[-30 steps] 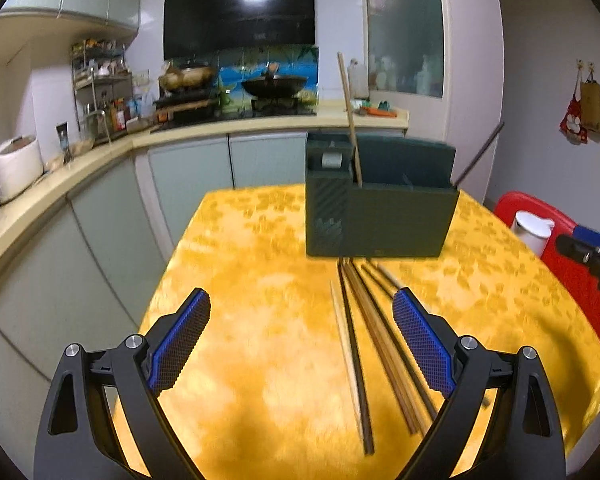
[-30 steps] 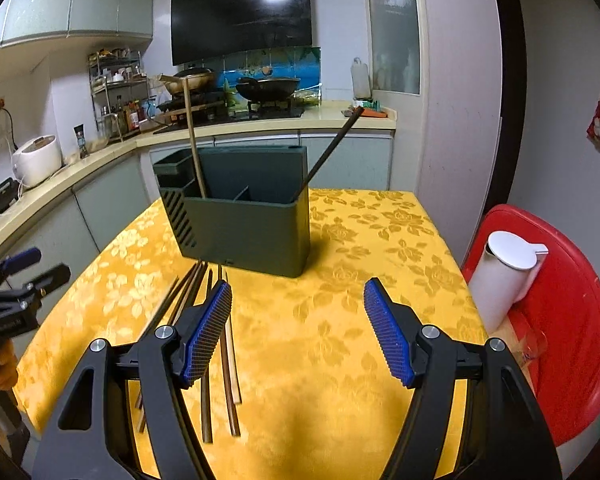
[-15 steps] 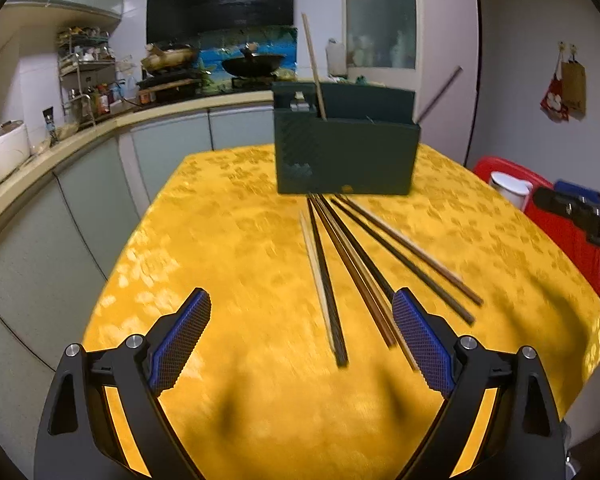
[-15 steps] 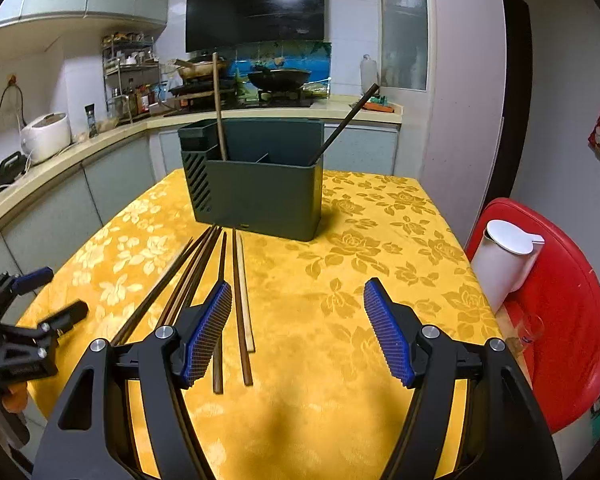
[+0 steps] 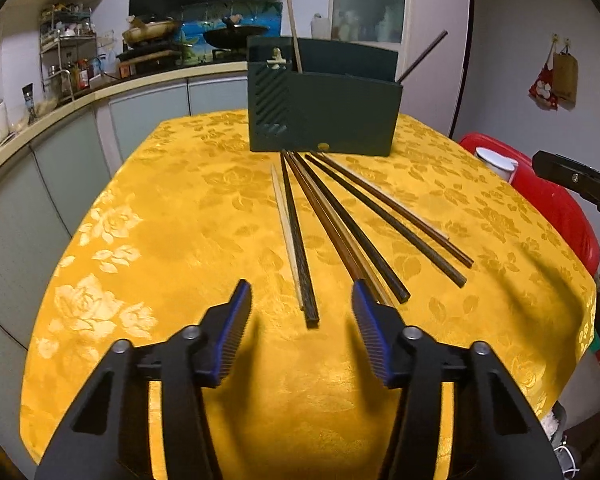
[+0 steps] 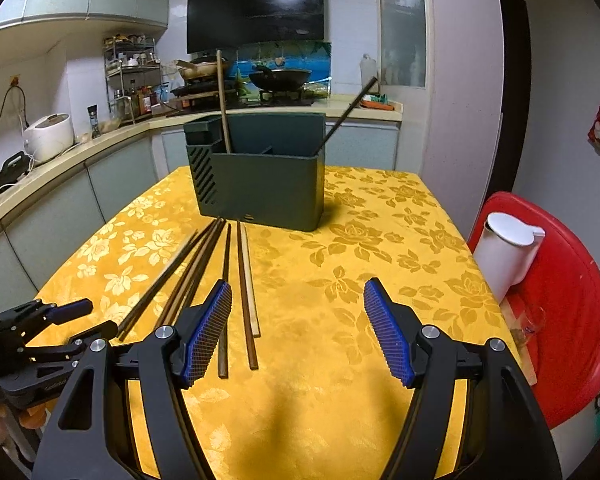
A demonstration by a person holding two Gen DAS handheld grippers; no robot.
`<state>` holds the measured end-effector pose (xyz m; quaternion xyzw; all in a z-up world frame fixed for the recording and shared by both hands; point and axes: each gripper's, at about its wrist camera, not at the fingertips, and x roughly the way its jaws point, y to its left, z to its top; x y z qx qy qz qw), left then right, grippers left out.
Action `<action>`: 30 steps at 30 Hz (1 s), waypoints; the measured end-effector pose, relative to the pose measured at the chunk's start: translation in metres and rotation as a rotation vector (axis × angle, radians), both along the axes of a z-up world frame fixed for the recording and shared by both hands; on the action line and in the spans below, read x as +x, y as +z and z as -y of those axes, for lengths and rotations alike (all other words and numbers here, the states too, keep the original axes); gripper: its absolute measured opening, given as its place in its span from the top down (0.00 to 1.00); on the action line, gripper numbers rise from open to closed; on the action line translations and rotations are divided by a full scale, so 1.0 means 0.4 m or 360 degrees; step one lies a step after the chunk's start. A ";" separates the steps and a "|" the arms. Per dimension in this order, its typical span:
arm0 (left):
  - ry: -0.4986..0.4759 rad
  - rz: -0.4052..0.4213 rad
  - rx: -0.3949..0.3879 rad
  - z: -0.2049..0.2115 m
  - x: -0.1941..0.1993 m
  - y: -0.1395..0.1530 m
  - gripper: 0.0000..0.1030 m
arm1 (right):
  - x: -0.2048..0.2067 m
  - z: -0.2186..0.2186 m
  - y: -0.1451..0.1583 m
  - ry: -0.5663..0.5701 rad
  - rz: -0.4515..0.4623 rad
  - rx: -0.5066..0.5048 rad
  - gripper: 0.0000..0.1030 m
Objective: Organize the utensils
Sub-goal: 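Withdraw both tools from the holder back toward the chopsticks on the table, then close the left tool on a dark chopstick while the right tool grasps a light wooden chopstick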
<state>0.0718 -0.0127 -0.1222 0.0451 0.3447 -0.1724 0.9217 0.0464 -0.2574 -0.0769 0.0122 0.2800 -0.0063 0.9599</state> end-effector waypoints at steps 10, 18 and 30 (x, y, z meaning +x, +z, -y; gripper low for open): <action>-0.0015 -0.0063 0.0032 0.025 0.031 -0.031 0.73 | 0.019 0.004 -0.046 -0.0011 -0.0063 -0.0023 0.36; -0.0011 -0.0094 0.0029 0.020 0.040 -0.047 0.87 | 0.045 0.003 -0.115 0.0029 -0.0156 -0.0032 0.36; 0.0003 -0.0067 -0.0024 0.000 0.026 -0.018 0.91 | 0.065 -0.061 -0.197 0.0226 -0.0276 -0.0080 0.56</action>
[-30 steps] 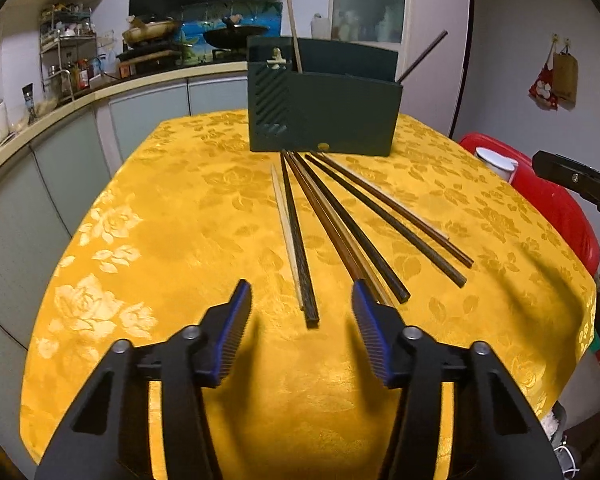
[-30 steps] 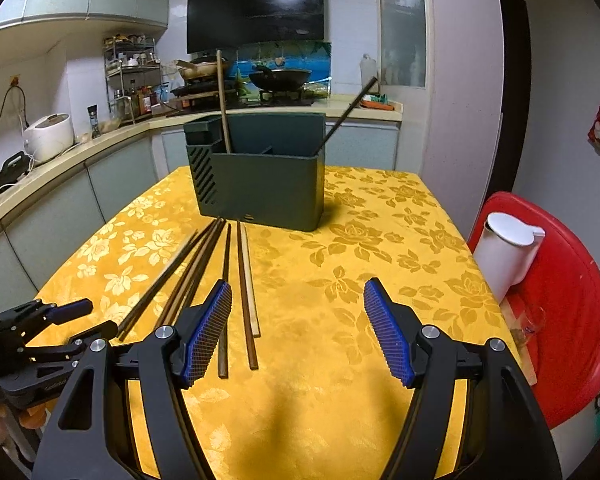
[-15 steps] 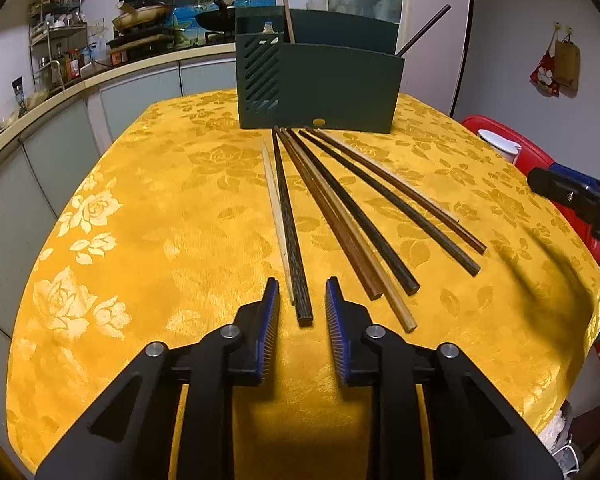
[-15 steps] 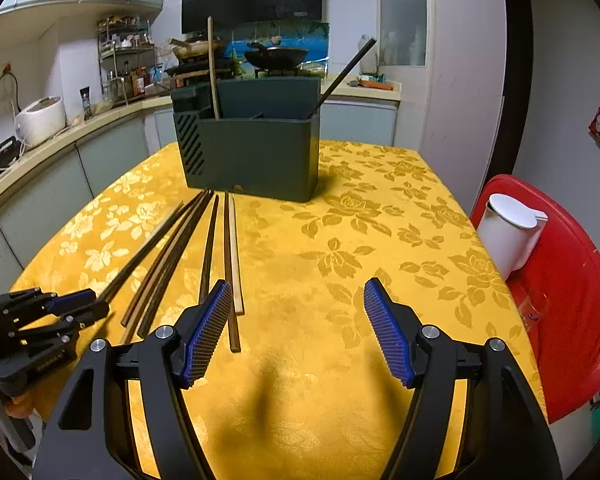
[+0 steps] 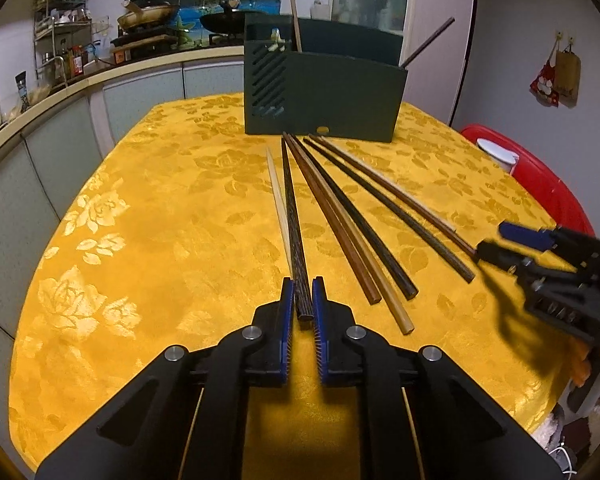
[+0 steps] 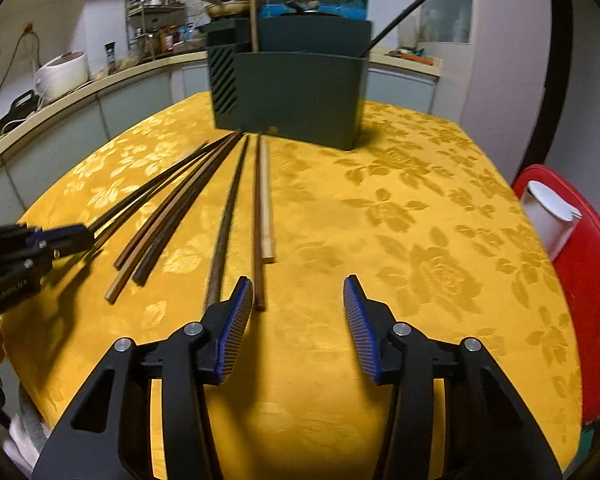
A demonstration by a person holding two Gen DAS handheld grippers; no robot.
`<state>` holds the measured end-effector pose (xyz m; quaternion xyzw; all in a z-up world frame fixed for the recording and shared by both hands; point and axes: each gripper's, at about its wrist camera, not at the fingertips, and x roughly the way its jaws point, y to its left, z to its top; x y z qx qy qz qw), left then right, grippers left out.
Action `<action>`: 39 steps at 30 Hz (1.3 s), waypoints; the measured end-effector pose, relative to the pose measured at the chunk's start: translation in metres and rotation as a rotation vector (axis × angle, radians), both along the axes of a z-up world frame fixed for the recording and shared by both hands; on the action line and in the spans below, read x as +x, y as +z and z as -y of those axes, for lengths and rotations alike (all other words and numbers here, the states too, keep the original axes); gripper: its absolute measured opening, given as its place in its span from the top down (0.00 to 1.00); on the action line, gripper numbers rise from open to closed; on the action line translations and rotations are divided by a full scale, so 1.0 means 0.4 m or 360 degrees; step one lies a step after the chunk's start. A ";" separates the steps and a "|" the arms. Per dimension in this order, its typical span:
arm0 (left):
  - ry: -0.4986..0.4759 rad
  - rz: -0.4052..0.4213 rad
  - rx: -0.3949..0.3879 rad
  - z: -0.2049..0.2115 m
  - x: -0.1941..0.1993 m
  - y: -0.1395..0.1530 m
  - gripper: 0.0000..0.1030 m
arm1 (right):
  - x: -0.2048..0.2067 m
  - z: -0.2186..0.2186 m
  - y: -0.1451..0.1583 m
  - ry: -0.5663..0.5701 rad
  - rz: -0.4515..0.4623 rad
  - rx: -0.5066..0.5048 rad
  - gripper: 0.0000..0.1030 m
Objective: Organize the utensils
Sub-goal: 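Close the left tool on a dark chopstick while the right tool grasps a light wooden chopstick, then lift both held chopsticks upright and carry them over the dark green holder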
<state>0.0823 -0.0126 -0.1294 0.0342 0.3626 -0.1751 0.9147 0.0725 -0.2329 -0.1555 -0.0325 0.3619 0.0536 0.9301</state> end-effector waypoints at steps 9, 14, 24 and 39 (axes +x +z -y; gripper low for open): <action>0.0027 0.0045 -0.0056 -0.027 -0.005 0.033 0.92 | 0.008 -0.029 -0.018 0.0079 0.0009 0.0005 0.79; 0.0035 0.0047 -0.0058 -0.029 -0.004 0.036 0.92 | 0.010 -0.027 -0.019 0.0080 0.0008 0.0031 0.92; 0.0056 0.0124 -0.0028 -0.036 -0.019 0.064 0.93 | -0.003 -0.011 0.018 0.0070 0.0024 0.0072 0.93; -0.0001 0.0449 -0.0108 -0.050 -0.062 0.282 0.93 | -0.084 0.057 0.268 0.0053 0.0345 0.0253 0.93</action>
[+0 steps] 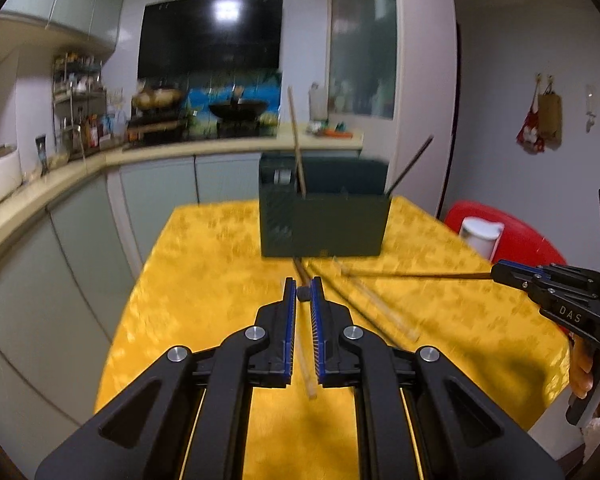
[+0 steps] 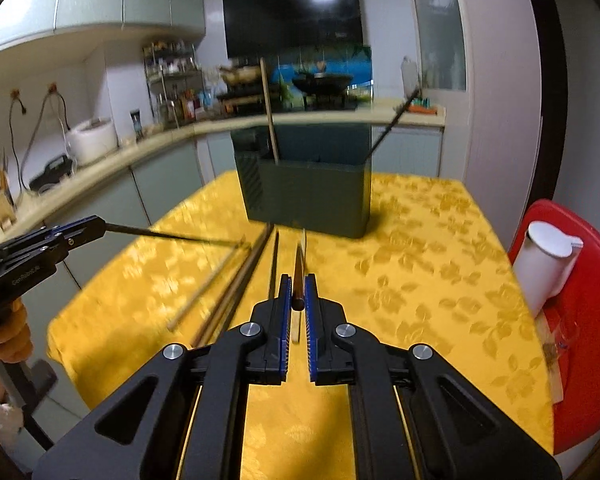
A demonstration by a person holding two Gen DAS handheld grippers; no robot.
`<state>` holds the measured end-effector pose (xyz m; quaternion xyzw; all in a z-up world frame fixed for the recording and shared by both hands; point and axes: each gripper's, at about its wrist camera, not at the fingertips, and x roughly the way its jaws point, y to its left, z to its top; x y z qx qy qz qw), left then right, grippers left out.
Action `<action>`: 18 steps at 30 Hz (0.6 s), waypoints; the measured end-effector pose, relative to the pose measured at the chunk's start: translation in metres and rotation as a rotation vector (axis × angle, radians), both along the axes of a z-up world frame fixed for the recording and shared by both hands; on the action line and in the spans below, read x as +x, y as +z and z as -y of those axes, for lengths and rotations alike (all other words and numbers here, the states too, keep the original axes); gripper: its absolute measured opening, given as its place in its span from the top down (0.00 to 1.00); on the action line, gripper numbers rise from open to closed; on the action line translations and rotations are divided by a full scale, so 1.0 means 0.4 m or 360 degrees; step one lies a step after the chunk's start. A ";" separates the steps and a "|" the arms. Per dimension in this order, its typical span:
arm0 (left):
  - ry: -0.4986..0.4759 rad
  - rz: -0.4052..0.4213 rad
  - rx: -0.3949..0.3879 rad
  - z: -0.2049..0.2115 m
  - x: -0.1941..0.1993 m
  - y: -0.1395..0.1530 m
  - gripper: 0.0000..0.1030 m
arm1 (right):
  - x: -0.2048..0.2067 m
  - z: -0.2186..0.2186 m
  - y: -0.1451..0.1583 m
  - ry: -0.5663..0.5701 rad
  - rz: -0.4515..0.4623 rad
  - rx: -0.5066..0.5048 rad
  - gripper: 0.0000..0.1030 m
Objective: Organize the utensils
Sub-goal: 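Lift both held chopsticks upright and carry them over the dark green holder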
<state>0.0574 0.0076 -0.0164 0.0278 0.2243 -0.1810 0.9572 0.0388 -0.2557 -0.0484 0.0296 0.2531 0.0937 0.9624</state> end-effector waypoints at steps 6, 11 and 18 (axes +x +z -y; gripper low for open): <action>-0.0033 0.0105 -0.0018 0.012 0.001 0.085 0.93 | -0.003 0.014 0.091 0.0012 0.0098 0.0037 0.93; -0.0077 0.0157 -0.0014 0.030 0.008 0.140 0.93 | 0.002 0.013 0.141 0.0033 0.0145 0.0050 0.93; -0.0122 0.0171 -0.0019 0.046 0.033 0.186 0.93 | 0.026 0.007 0.180 0.0038 0.0130 0.0052 0.93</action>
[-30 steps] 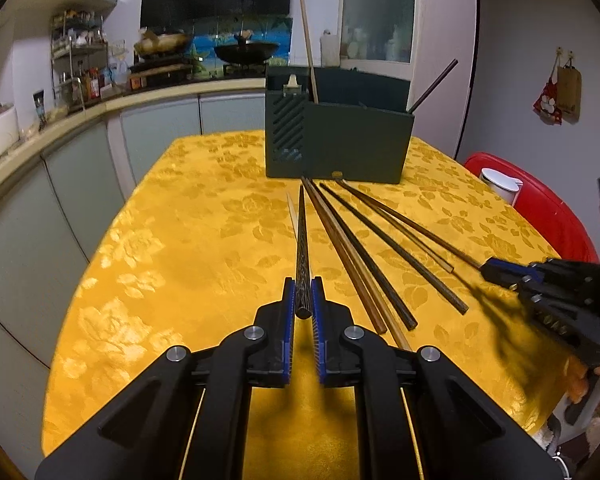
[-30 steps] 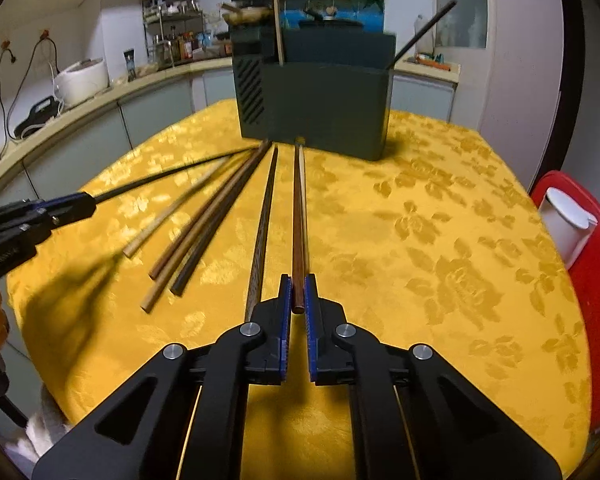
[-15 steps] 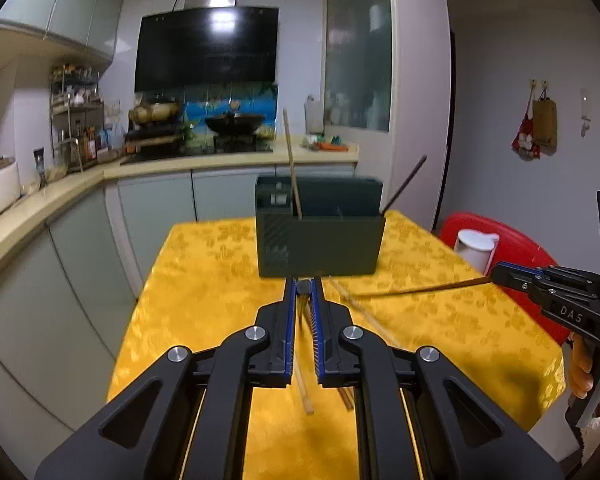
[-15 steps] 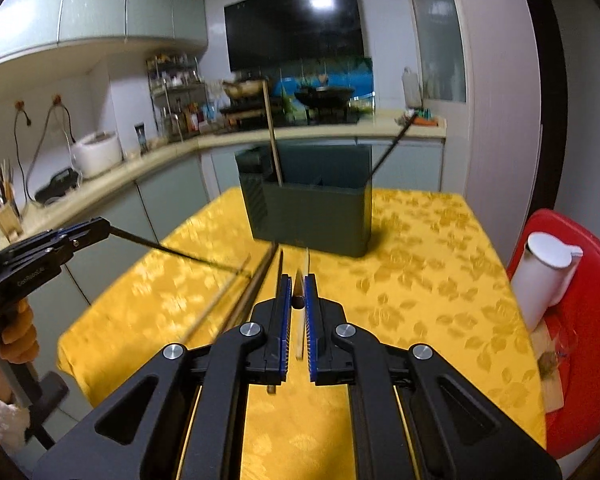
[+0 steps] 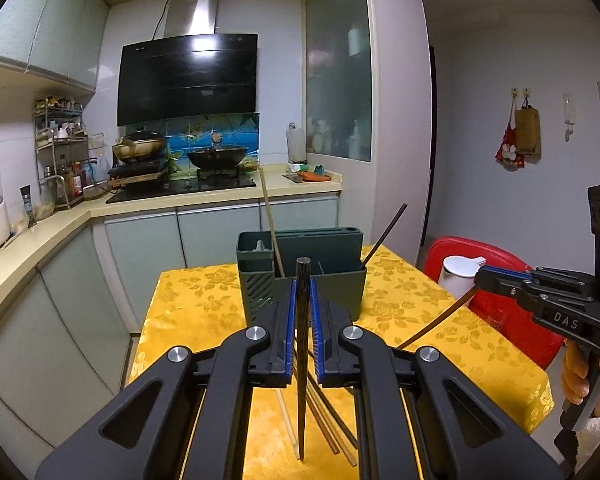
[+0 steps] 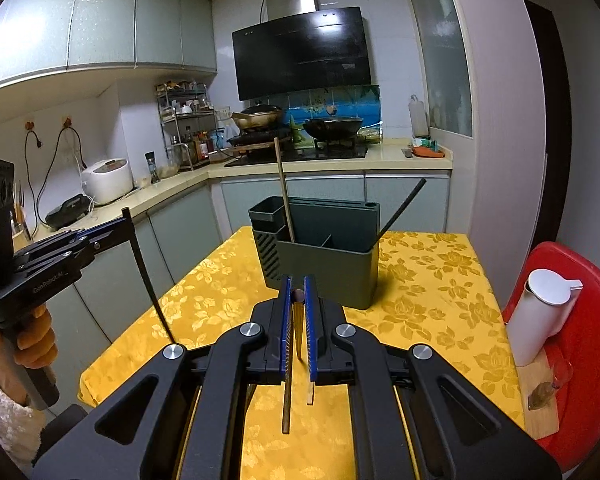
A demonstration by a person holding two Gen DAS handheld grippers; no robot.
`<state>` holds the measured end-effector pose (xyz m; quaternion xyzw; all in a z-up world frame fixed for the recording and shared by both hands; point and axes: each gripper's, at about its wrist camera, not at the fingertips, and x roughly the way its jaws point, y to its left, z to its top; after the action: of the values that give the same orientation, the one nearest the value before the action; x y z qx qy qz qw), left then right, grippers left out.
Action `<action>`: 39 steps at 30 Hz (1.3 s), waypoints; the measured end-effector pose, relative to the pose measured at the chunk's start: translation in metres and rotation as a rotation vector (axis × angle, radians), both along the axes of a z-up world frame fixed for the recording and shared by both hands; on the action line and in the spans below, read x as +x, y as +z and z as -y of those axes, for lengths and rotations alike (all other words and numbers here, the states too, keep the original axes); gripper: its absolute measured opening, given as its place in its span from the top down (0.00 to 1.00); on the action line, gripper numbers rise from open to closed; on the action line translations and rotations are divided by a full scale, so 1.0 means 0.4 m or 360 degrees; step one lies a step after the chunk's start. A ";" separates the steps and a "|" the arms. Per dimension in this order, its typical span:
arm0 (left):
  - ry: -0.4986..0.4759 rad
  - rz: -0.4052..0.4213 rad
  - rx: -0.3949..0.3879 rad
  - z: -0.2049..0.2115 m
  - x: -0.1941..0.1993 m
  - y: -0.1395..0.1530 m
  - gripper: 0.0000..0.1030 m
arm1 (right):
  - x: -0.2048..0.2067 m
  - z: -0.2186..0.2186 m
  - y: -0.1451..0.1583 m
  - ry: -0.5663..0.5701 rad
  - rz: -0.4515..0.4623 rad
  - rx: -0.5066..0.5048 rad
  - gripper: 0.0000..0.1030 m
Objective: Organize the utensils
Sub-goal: 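Lift both held chopsticks upright and carry them over the dark green holder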
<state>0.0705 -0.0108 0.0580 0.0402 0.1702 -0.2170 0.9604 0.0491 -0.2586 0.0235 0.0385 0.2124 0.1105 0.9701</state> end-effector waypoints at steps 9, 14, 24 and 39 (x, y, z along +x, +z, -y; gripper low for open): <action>-0.0017 0.0022 0.0017 0.015 0.018 0.029 0.93 | 0.034 0.018 0.066 0.0019 -0.0001 0.0015 0.93; -0.0031 0.0021 0.0013 0.021 0.035 0.033 0.93 | 0.058 0.029 0.087 -0.0005 0.0009 0.0005 0.93; -0.0060 -0.0017 0.0054 0.057 0.101 0.041 0.93 | 0.137 0.054 0.106 -0.0032 -0.0068 0.0003 0.93; -0.0075 0.0099 0.0044 0.109 0.229 0.211 0.93 | 0.249 0.062 0.263 -0.0089 0.0046 -0.0091 0.93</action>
<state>0.1619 -0.0545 0.1424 0.0642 0.1424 -0.2359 0.9592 0.1488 -0.2836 0.1287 0.0150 0.2002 0.0777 0.9766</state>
